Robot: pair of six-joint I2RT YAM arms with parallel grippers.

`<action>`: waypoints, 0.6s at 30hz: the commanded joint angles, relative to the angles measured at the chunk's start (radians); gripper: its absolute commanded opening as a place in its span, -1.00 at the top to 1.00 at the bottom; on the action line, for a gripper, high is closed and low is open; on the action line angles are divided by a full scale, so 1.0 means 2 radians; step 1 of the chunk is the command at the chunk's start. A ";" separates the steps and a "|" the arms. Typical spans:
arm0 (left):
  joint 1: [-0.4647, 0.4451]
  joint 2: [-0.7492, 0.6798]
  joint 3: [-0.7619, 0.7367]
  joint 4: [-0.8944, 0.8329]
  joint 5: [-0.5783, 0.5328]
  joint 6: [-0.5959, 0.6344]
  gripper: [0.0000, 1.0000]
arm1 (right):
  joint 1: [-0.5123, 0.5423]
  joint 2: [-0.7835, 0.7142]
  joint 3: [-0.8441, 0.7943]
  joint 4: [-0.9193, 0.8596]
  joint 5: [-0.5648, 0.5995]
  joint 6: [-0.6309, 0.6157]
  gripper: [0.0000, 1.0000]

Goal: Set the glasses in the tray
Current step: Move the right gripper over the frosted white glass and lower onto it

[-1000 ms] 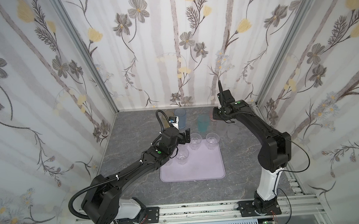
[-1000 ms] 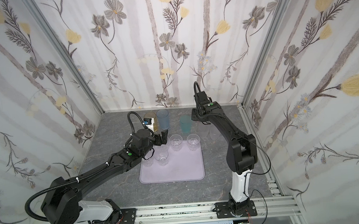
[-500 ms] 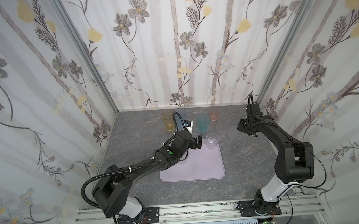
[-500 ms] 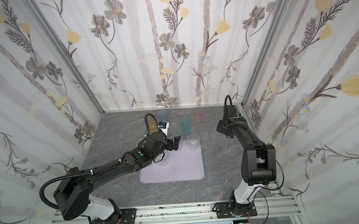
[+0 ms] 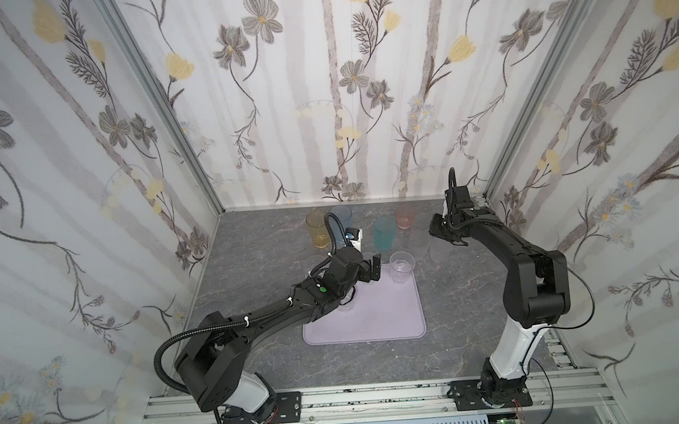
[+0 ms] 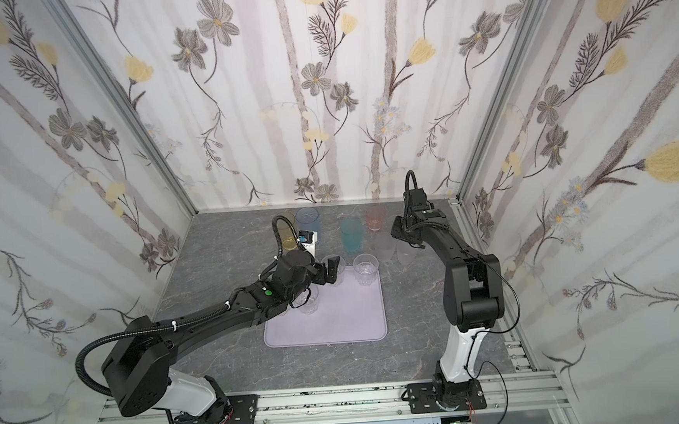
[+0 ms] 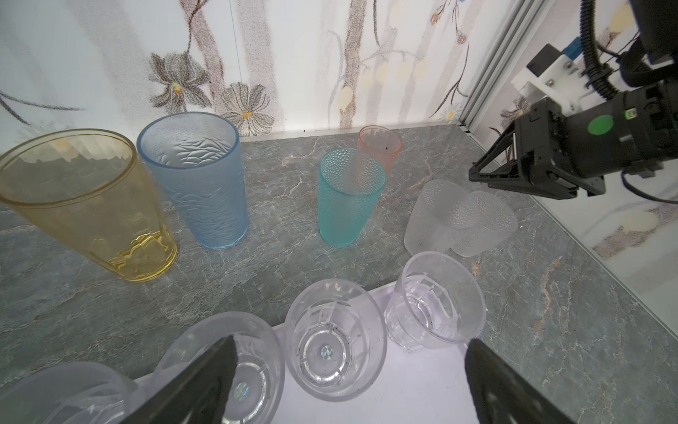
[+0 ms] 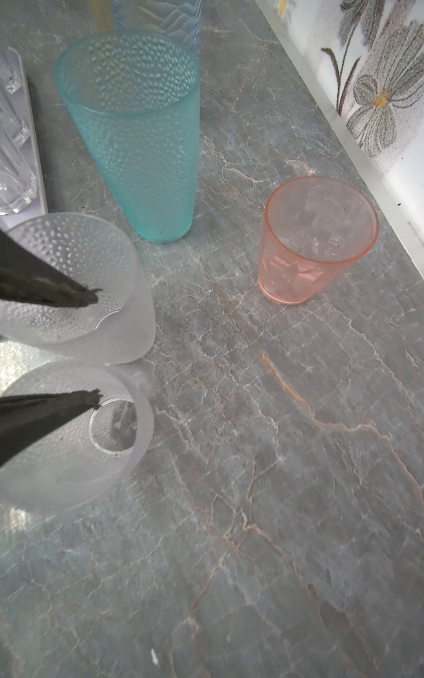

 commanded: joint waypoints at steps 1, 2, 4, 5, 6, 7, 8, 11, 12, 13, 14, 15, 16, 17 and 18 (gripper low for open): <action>0.000 0.003 0.005 0.011 -0.009 0.000 -1.00 | 0.009 0.025 0.029 0.000 0.005 -0.009 0.33; 0.000 0.003 0.005 0.011 -0.010 0.000 -1.00 | 0.011 0.031 0.035 -0.003 0.007 -0.010 0.37; 0.000 0.003 0.005 0.011 -0.011 0.001 -1.00 | 0.015 0.045 0.048 -0.008 0.013 -0.012 0.45; 0.000 0.003 0.005 0.011 -0.011 0.001 -1.00 | 0.017 0.049 0.051 -0.011 0.016 -0.013 0.47; 0.000 0.003 0.005 0.011 -0.011 0.001 -1.00 | 0.018 0.052 0.054 -0.014 0.019 -0.016 0.48; 0.000 0.003 0.005 0.011 -0.010 0.000 -1.00 | 0.020 0.054 0.055 -0.015 0.024 -0.018 0.48; 0.000 0.004 0.006 0.011 -0.010 0.000 -1.00 | 0.022 0.054 0.055 -0.016 0.030 -0.020 0.48; 0.001 0.003 0.007 0.011 -0.009 0.002 -1.00 | 0.024 0.060 0.057 -0.023 0.043 -0.027 0.45; 0.000 0.003 0.007 0.011 -0.009 0.003 -1.00 | 0.025 0.060 0.057 -0.025 0.046 -0.029 0.43; 0.000 0.003 0.007 0.011 -0.009 0.004 -1.00 | 0.025 0.060 0.057 -0.027 0.051 -0.031 0.40; 0.000 0.004 0.007 0.011 -0.008 0.005 -1.00 | 0.025 0.059 0.056 -0.029 0.053 -0.033 0.39; 0.001 0.004 0.007 0.011 -0.008 0.005 -1.00 | 0.025 0.058 0.057 -0.030 0.054 -0.035 0.37; 0.000 0.004 0.007 0.011 -0.008 0.005 -1.00 | 0.025 0.056 0.057 -0.031 0.057 -0.036 0.37; 0.000 0.004 0.007 0.011 -0.007 0.005 -1.00 | 0.025 0.053 0.057 -0.032 0.061 -0.038 0.36; 0.001 0.003 0.006 0.011 -0.008 0.005 -1.00 | 0.024 0.050 0.057 -0.032 0.065 -0.039 0.35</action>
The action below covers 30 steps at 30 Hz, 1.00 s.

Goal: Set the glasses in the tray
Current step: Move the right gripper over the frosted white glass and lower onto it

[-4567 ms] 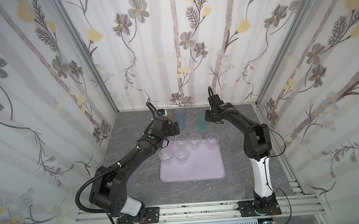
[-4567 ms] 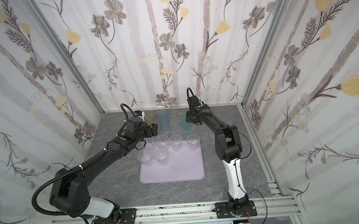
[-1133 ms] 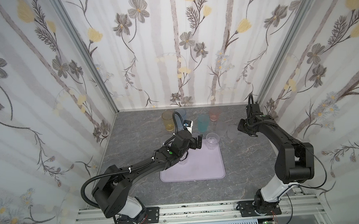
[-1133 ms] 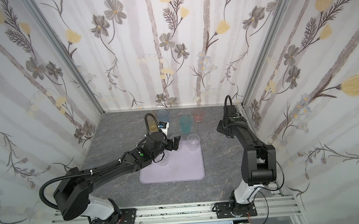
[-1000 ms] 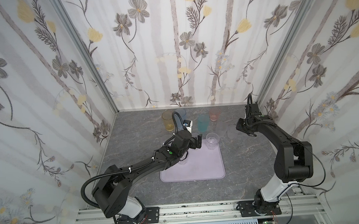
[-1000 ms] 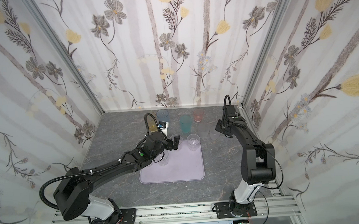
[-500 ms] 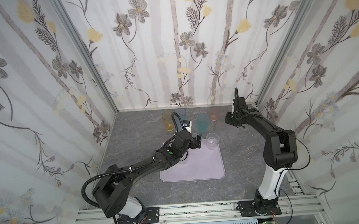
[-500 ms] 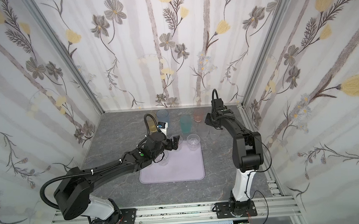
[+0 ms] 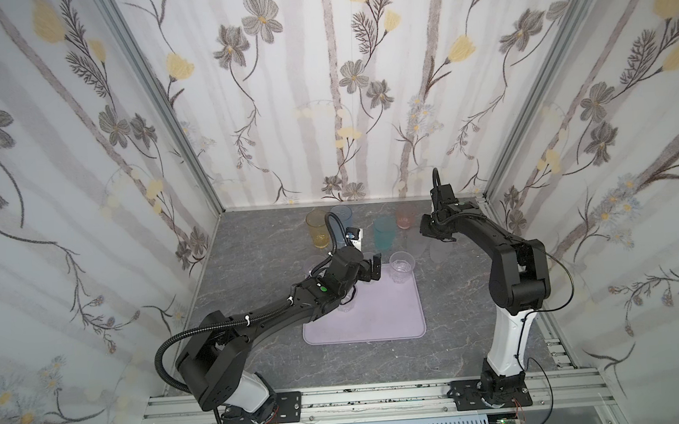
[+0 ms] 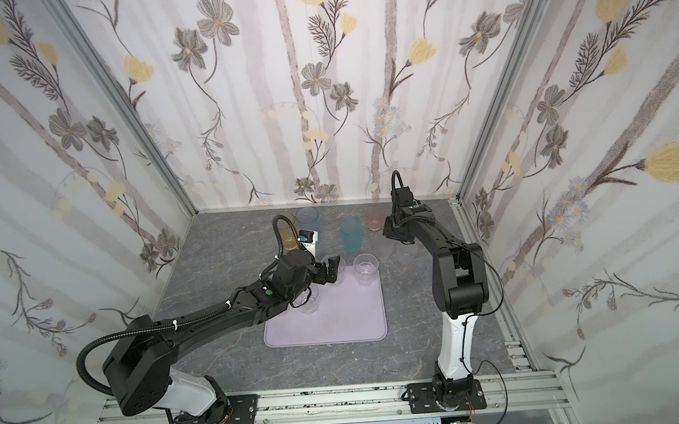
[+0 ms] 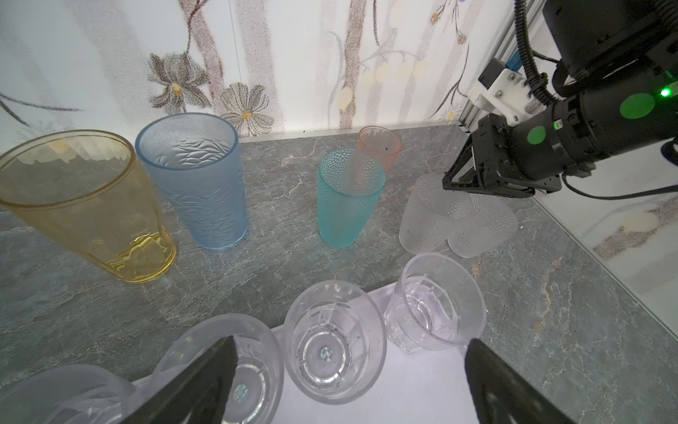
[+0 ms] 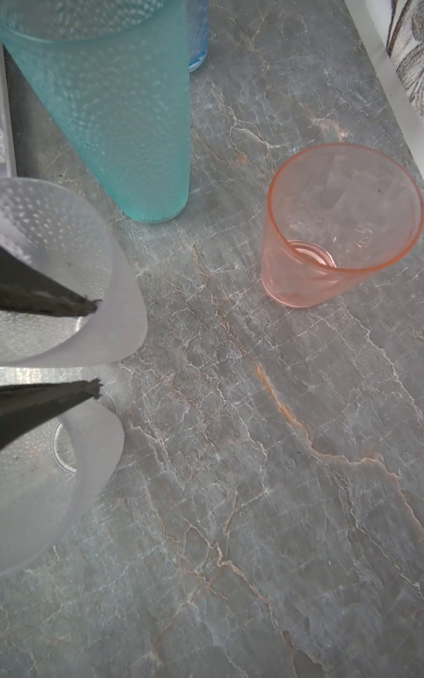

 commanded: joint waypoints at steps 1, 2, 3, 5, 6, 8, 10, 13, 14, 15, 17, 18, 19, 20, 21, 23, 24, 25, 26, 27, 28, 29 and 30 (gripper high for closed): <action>0.000 0.001 0.003 0.011 -0.007 0.004 -1.00 | -0.001 -0.009 0.005 0.001 0.024 -0.012 0.35; 0.000 0.001 0.002 0.011 -0.007 0.003 -1.00 | -0.002 -0.010 0.005 0.000 0.024 -0.013 0.35; 0.000 0.001 0.002 0.011 -0.007 0.003 -1.00 | -0.003 -0.010 0.007 -0.001 0.025 -0.014 0.34; 0.000 0.001 0.002 0.011 -0.007 0.001 -1.00 | -0.004 -0.007 0.008 -0.002 0.021 -0.016 0.34; 0.000 0.001 0.001 0.011 -0.006 0.001 -1.00 | -0.004 -0.002 0.009 -0.002 0.016 -0.018 0.37; 0.000 0.001 0.001 0.011 -0.006 0.001 -1.00 | -0.002 0.005 0.009 0.000 0.009 -0.020 0.41; 0.000 0.001 0.001 0.011 -0.006 0.002 -1.00 | 0.001 0.011 0.008 0.004 0.008 -0.023 0.44; 0.001 -0.001 -0.001 0.010 -0.008 0.004 -1.00 | 0.002 0.017 0.010 0.009 0.001 -0.022 0.51; 0.000 -0.002 -0.001 0.010 -0.009 0.005 -1.00 | 0.002 0.018 0.010 0.008 0.002 -0.022 0.54; 0.000 -0.002 -0.003 0.010 -0.010 0.005 -1.00 | 0.003 0.018 0.012 0.009 0.002 -0.023 0.57; 0.000 -0.004 -0.004 0.010 -0.011 0.004 -1.00 | 0.004 0.016 0.012 0.008 0.002 -0.023 0.65; 0.000 -0.004 -0.006 0.010 -0.011 0.003 -1.00 | 0.005 0.012 0.012 0.007 0.002 -0.023 0.69; 0.000 -0.005 -0.007 0.010 -0.011 0.002 -1.00 | 0.006 0.008 0.011 0.005 0.003 -0.023 0.72; 0.000 -0.005 -0.007 0.010 -0.012 0.002 -1.00 | 0.007 0.003 0.011 0.004 0.004 -0.022 0.73; 0.000 -0.005 -0.008 0.010 -0.011 0.001 -1.00 | 0.007 -0.003 0.011 0.003 0.005 -0.022 0.75; 0.000 -0.006 -0.009 0.010 -0.014 0.001 -1.00 | 0.008 -0.016 0.010 0.000 0.007 -0.022 0.77; 0.000 -0.006 -0.009 0.010 -0.015 0.002 -1.00 | 0.008 -0.023 0.010 -0.003 0.009 -0.022 0.77; 0.000 -0.005 -0.008 0.010 -0.017 0.004 -1.00 | 0.008 -0.030 0.010 -0.006 0.010 -0.022 0.78; 0.000 -0.006 -0.008 0.010 -0.017 0.005 -1.00 | 0.008 -0.035 0.010 -0.008 0.010 -0.021 0.78; 0.000 -0.005 -0.006 0.010 -0.018 0.007 -1.00 | 0.009 -0.042 0.009 -0.012 0.010 -0.021 0.79; 0.001 -0.005 -0.005 0.010 -0.019 0.008 -1.00 | 0.011 -0.050 0.009 -0.015 0.010 -0.021 0.80; 0.001 -0.005 -0.004 0.010 -0.020 0.010 -1.00 | 0.012 -0.056 0.009 -0.020 0.012 -0.021 0.81; 0.001 -0.006 -0.003 0.010 -0.022 0.012 -1.00 | 0.014 -0.066 0.007 -0.024 0.014 -0.022 0.81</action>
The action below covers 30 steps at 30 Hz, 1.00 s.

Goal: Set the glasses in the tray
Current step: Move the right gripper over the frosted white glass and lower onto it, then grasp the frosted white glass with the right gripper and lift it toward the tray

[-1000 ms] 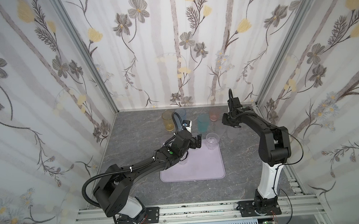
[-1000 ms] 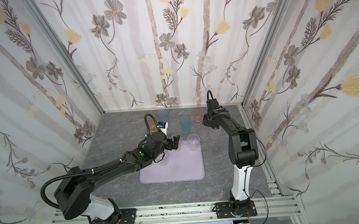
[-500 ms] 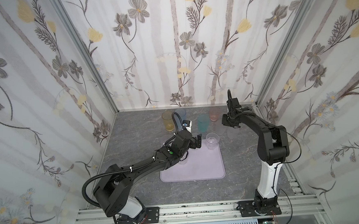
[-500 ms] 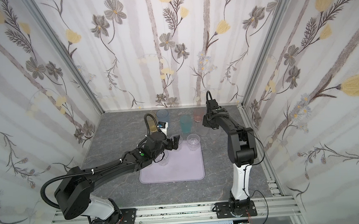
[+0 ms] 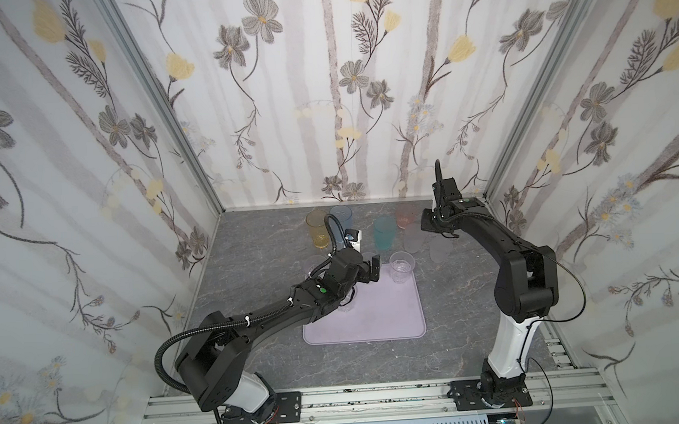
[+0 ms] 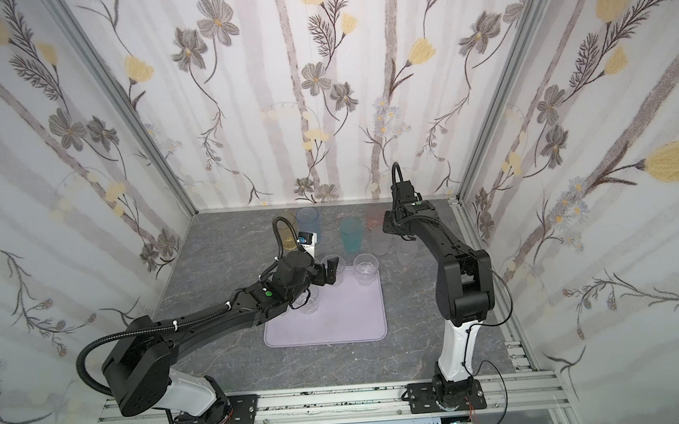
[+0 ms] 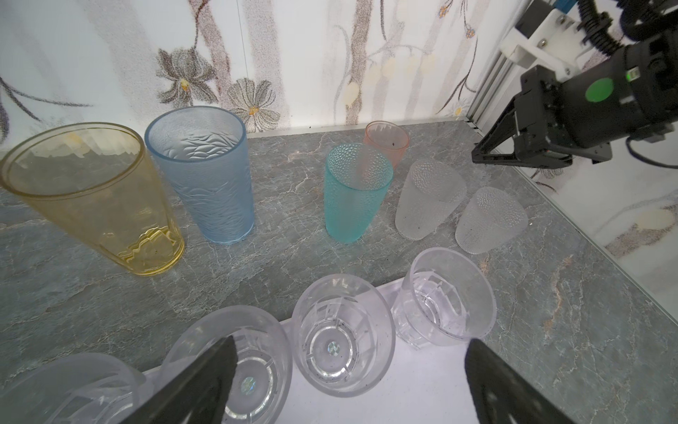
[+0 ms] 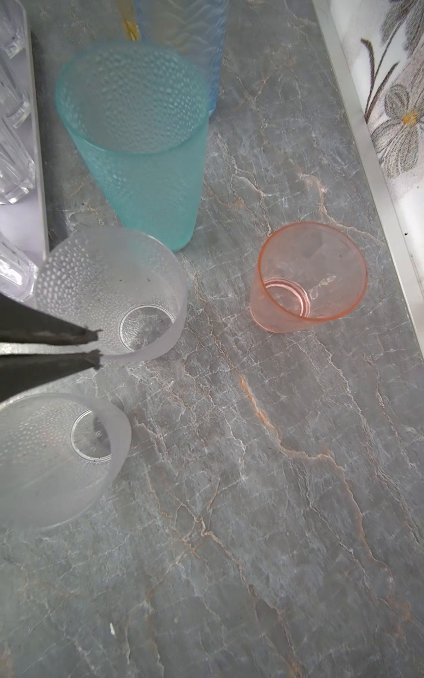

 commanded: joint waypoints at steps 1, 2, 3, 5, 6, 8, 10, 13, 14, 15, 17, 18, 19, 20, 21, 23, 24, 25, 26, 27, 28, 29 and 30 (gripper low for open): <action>0.001 -0.004 0.005 0.010 -0.014 0.008 -1.00 | 0.007 -0.027 -0.005 -0.005 0.014 -0.003 0.82; 0.002 -0.005 0.005 0.010 -0.015 0.009 -1.00 | 0.009 -0.033 -0.010 -0.004 0.016 -0.004 0.82; 0.002 -0.004 0.006 0.010 -0.014 0.010 -1.00 | 0.009 -0.038 -0.014 -0.003 0.017 -0.004 0.81; 0.003 -0.001 0.007 0.010 -0.012 0.011 -1.00 | 0.009 -0.034 -0.017 -0.002 0.022 -0.004 0.76; 0.003 0.002 0.008 0.010 -0.009 0.012 -1.00 | 0.008 -0.028 -0.015 -0.002 0.026 -0.004 0.68; 0.003 0.004 0.010 0.010 -0.003 0.010 -1.00 | 0.007 -0.016 -0.011 0.000 0.024 -0.004 0.51; 0.002 0.002 0.009 0.010 0.001 0.004 -1.00 | 0.007 0.003 0.001 0.003 0.021 -0.003 0.35; 0.002 -0.001 0.004 0.010 0.002 -0.001 -1.00 | 0.007 0.033 0.023 0.003 0.017 -0.001 0.31; 0.002 -0.003 0.002 0.010 0.002 -0.001 -1.00 | 0.007 0.041 0.028 0.004 0.016 -0.001 0.31; 0.002 -0.004 0.000 0.010 0.000 -0.002 -1.00 | 0.007 0.052 0.035 0.004 0.015 0.000 0.31; 0.002 -0.005 -0.002 0.010 -0.001 -0.004 -1.00 | 0.007 0.069 0.045 0.007 0.014 0.002 0.32; 0.003 -0.005 -0.004 0.010 0.000 -0.006 -1.00 | 0.007 0.079 0.050 0.007 0.014 0.002 0.33; 0.003 -0.006 -0.004 0.010 0.000 -0.006 -1.00 | 0.006 0.087 0.053 0.006 0.015 0.003 0.34; 0.002 -0.006 -0.005 0.010 0.000 -0.007 -1.00 | 0.006 0.091 0.054 0.007 0.016 0.005 0.35; 0.002 -0.006 -0.005 0.010 0.001 -0.008 -1.00 | 0.006 0.097 0.055 0.008 0.015 0.005 0.38; 0.002 -0.006 -0.005 0.010 0.000 -0.008 -1.00 | 0.007 0.102 0.054 0.011 0.010 0.007 0.46; 0.003 -0.005 -0.005 0.010 0.000 -0.008 -1.00 | 0.007 0.104 0.053 0.012 0.008 0.006 0.53; 0.003 -0.004 -0.005 0.010 0.000 -0.006 -1.00 | 0.008 0.104 0.052 0.014 0.007 0.006 0.60; 0.002 -0.003 -0.004 0.010 0.000 -0.005 -1.00 | 0.010 0.104 0.051 0.013 0.008 0.005 0.66; 0.002 -0.002 -0.005 0.010 -0.001 -0.004 -1.00 | 0.010 0.100 0.049 0.013 0.010 0.003 0.72; 0.002 -0.002 -0.005 0.010 -0.002 -0.003 -1.00 | 0.010 0.094 0.046 0.012 0.012 0.002 0.77; 0.003 -0.002 -0.005 0.010 -0.003 -0.002 -1.00 | 0.011 0.086 0.041 0.012 0.014 0.000 0.81; 0.003 -0.002 -0.005 0.010 -0.005 -0.002 -1.00 | 0.011 0.076 0.036 0.012 0.019 -0.001 0.85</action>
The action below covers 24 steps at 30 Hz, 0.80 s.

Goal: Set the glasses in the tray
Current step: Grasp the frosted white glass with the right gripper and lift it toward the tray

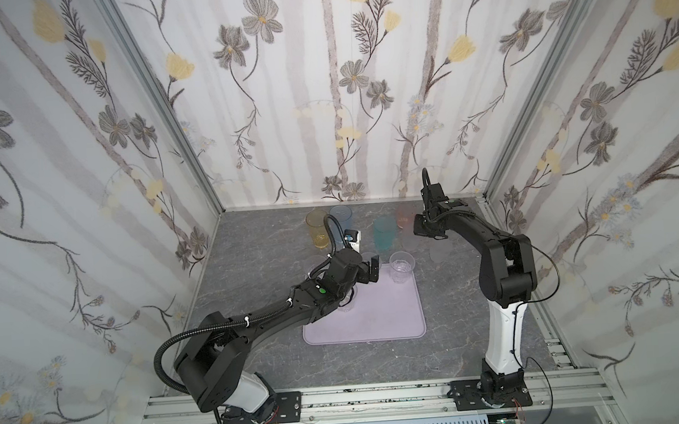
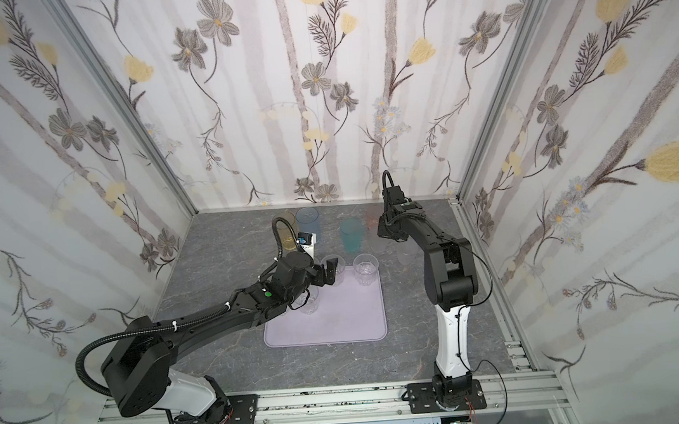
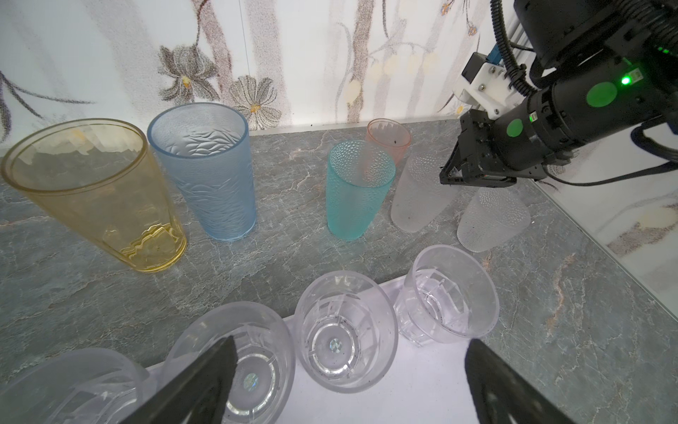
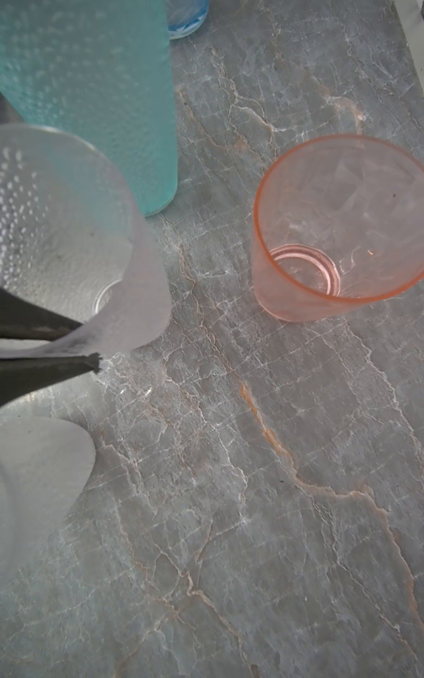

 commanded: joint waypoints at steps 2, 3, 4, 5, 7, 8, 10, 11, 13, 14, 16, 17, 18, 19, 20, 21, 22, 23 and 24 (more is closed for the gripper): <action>0.001 0.001 -0.001 0.010 -0.011 0.006 -1.00 | 0.002 -0.038 -0.014 0.007 0.016 -0.010 0.90; 0.001 0.001 0.000 0.010 -0.014 0.010 -1.00 | 0.003 -0.047 -0.017 0.003 0.020 -0.012 0.91; 0.001 0.001 0.001 0.010 -0.017 0.013 -1.00 | 0.003 -0.059 -0.021 0.000 0.023 -0.013 0.93; 0.001 0.001 0.002 0.009 -0.019 0.016 -1.00 | 0.003 -0.068 -0.023 -0.003 0.026 -0.014 0.93; 0.003 -0.001 0.006 0.007 -0.023 0.020 -1.00 | 0.005 -0.092 -0.027 -0.014 0.032 -0.015 0.95; 0.005 -0.003 0.008 0.005 -0.023 0.020 -1.00 | 0.006 -0.103 -0.030 -0.019 0.035 -0.016 0.95; 0.009 -0.009 0.012 0.001 -0.021 0.018 -1.00 | 0.012 -0.131 -0.032 -0.036 0.042 -0.017 0.95; 0.010 -0.013 0.013 -0.002 -0.021 0.016 -1.00 | 0.015 -0.143 -0.032 -0.045 0.045 -0.018 0.95; 0.016 -0.021 0.017 -0.015 -0.022 0.013 -1.00 | 0.028 -0.175 -0.035 -0.068 0.045 -0.018 0.96; 0.019 -0.023 0.020 -0.027 -0.024 0.012 -1.00 | 0.036 -0.190 -0.037 -0.077 0.046 -0.018 0.96; 0.025 -0.027 0.028 -0.054 -0.033 0.013 -1.00 | 0.062 -0.219 -0.039 -0.104 0.050 -0.019 0.95; 0.028 -0.031 0.027 -0.062 -0.036 0.013 -1.00 | 0.074 -0.230 -0.039 -0.116 0.049 -0.018 0.96; 0.033 -0.038 0.024 -0.069 -0.038 0.012 -1.00 | 0.087 -0.243 -0.042 -0.130 0.046 -0.015 0.96; 0.038 -0.046 0.019 -0.074 -0.037 0.011 -1.00 | 0.101 -0.256 -0.046 -0.141 0.039 -0.011 0.96; 0.041 -0.053 0.013 -0.077 -0.037 0.010 -1.00 | 0.114 -0.267 -0.053 -0.149 0.031 -0.006 0.96; 0.045 -0.066 0.006 -0.079 -0.036 0.010 -1.00 | 0.133 -0.280 -0.066 -0.154 0.021 0.001 0.96; 0.049 -0.079 -0.001 -0.082 -0.036 0.010 -1.00 | 0.153 -0.290 -0.078 -0.158 0.013 0.008 0.96; 0.051 -0.089 -0.009 -0.084 -0.037 0.010 -1.00 | 0.172 -0.295 -0.089 -0.163 0.012 0.015 0.96; 0.054 -0.102 -0.017 -0.086 -0.039 0.011 -1.00 | 0.195 -0.299 -0.102 -0.168 0.011 0.026 0.96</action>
